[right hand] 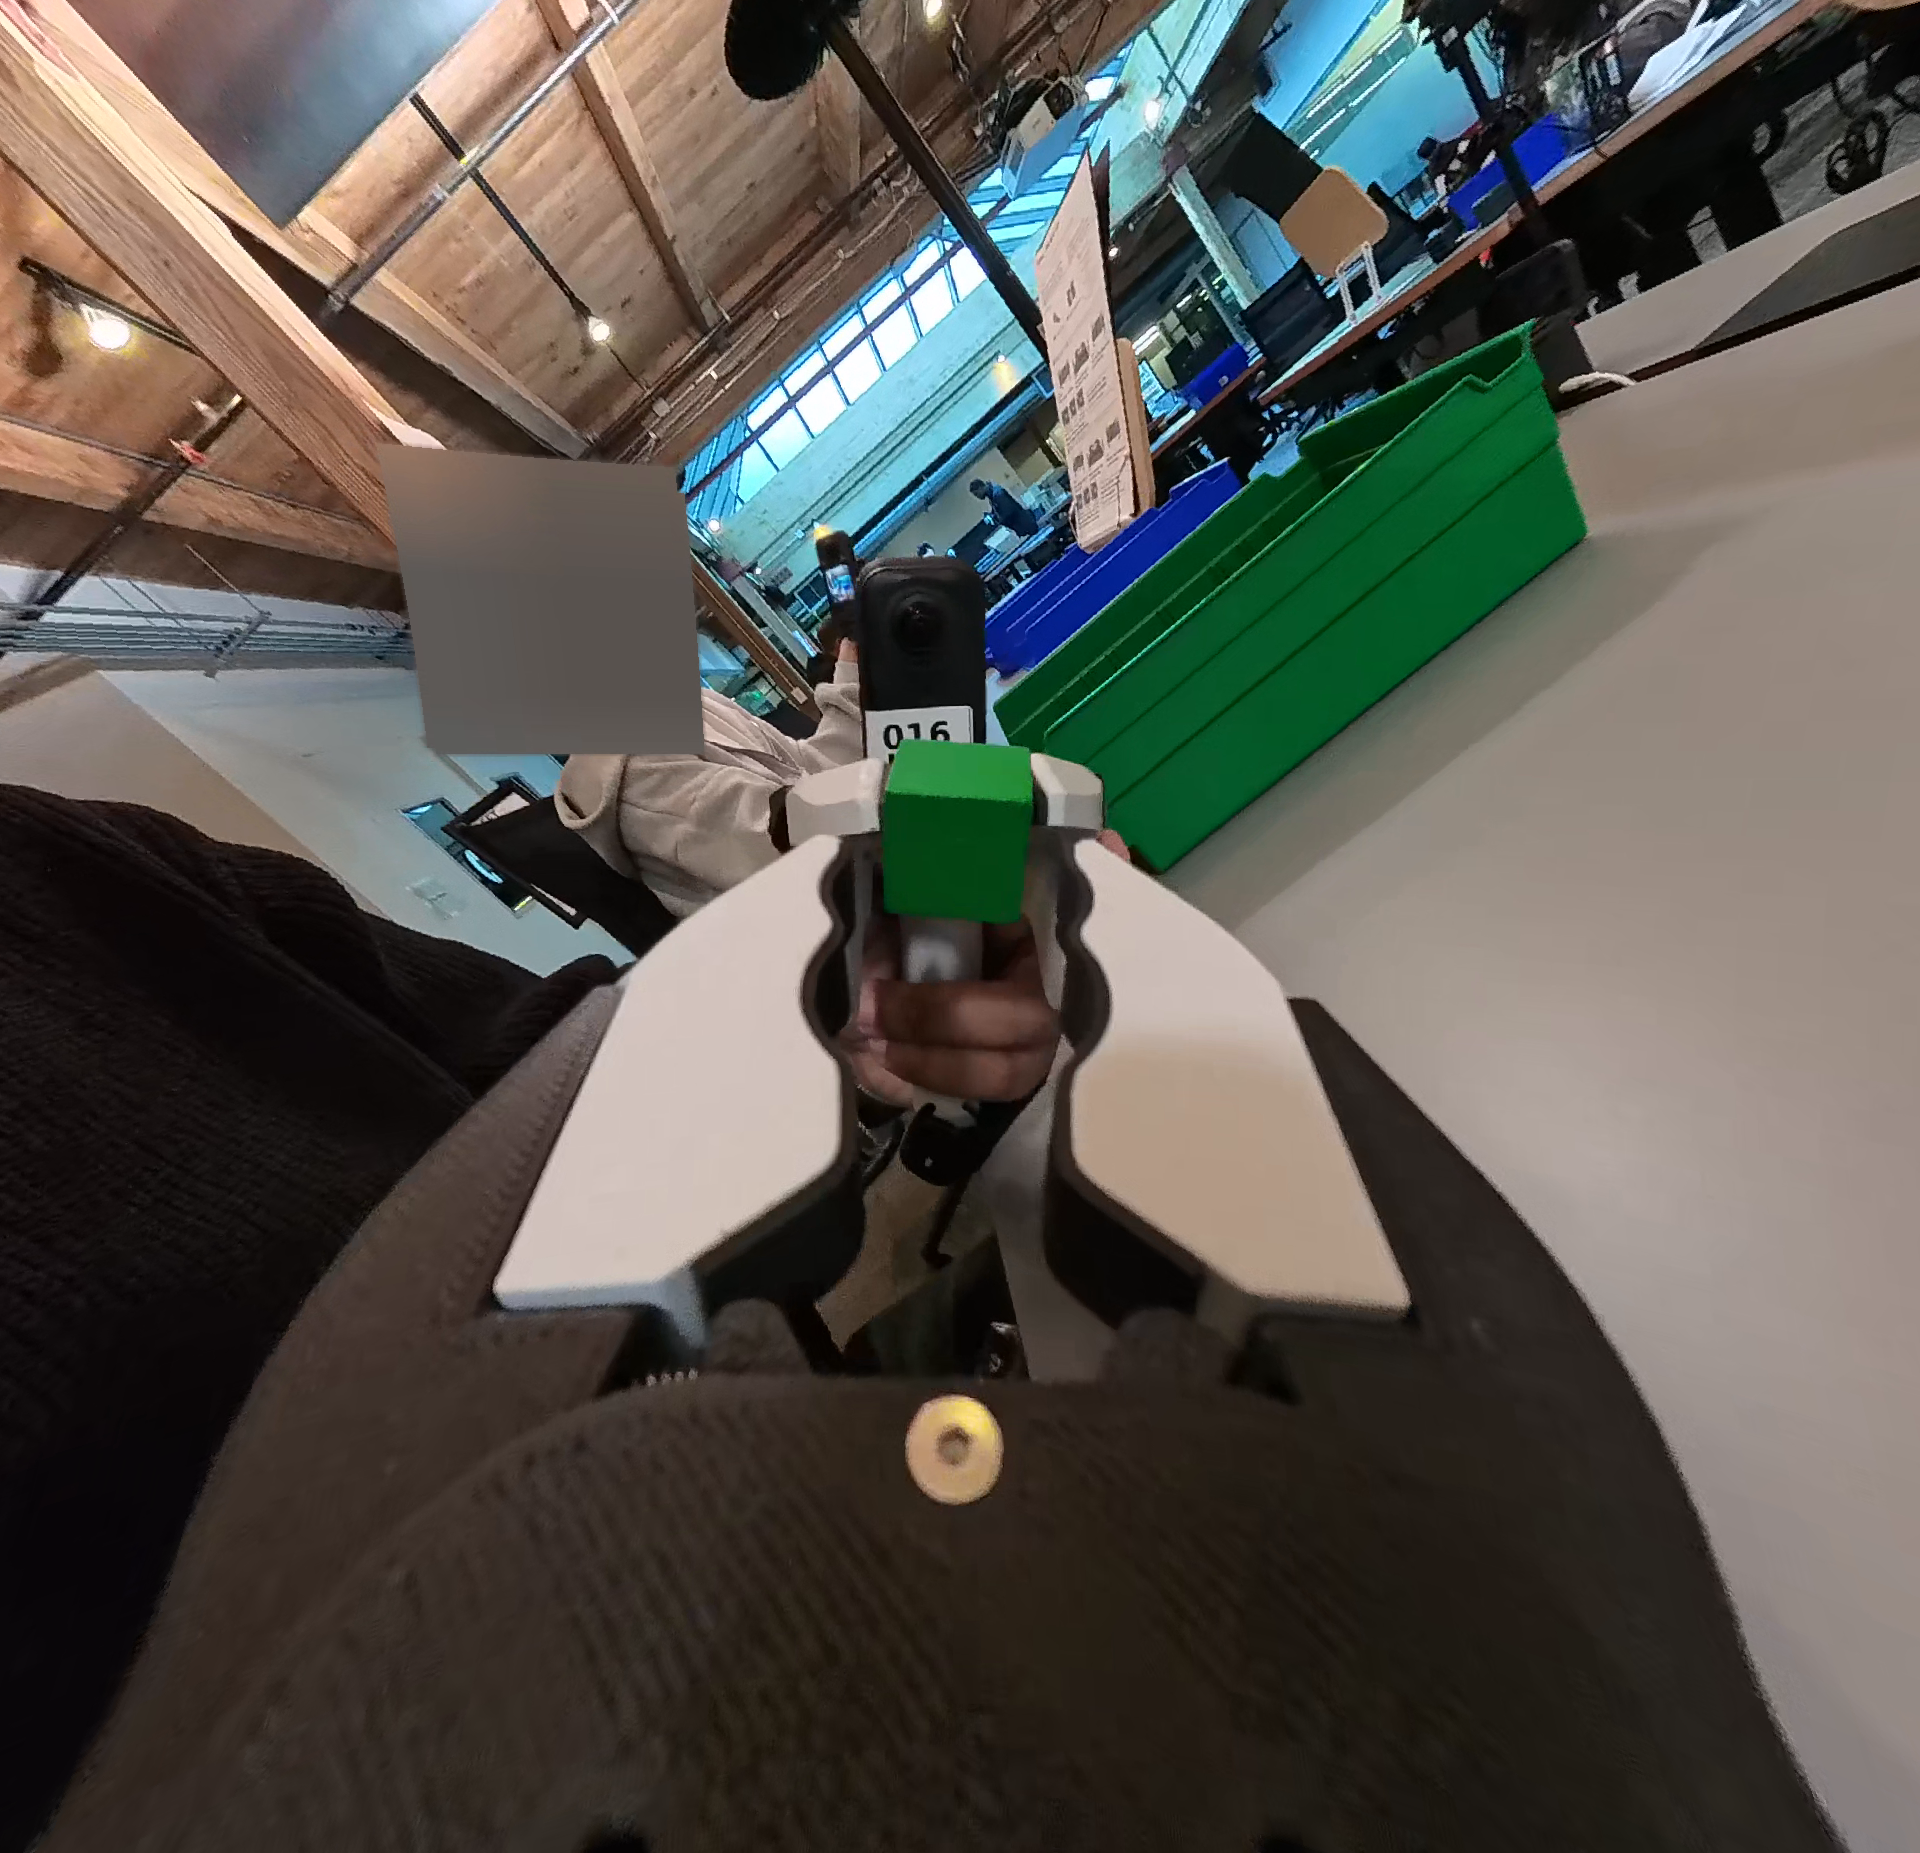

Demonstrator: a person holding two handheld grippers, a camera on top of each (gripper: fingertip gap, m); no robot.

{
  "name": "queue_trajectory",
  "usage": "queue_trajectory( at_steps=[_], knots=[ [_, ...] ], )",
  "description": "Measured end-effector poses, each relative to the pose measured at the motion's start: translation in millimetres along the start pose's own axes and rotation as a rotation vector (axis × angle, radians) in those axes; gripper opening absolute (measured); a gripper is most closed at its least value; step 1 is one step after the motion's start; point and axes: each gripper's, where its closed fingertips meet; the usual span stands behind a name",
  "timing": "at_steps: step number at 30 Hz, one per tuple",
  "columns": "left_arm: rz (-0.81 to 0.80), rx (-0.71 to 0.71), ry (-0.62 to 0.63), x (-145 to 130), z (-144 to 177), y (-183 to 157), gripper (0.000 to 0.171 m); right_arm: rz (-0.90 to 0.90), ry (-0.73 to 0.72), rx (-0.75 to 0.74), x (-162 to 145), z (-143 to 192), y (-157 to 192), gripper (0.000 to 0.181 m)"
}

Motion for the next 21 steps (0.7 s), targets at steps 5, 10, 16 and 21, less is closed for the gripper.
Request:
queue_trajectory(
  at_steps=[5,10,16,21],
  knots=[
    [0.002,0.004,-0.005,0.7,0.1,0.0,0.027,0.004,-0.002,-0.003,0.5,0.6,-0.2,0.035],
    [0.003,0.007,-0.007,0.3,-0.5,0.3,0.027,0.007,-0.001,-0.005,0.3,0.6,-0.2,0.033],
    [0.003,0.007,-0.001,-1.1,-1.7,-0.1,0.027,0.016,0.003,-0.012,-0.4,0.4,-0.6,0.030],
    [0.000,0.010,0.001,-1.7,-2.1,-0.1,0.027,0.021,0.000,-0.010,0.2,0.8,-0.3,0.028]
  ],
)
Point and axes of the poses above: each gripper's, where its closed fingertips meet, z back along the fingers, x out of its top, y = z × x across the jaws, and after that the axes turned 3 degrees about -x, right-handed
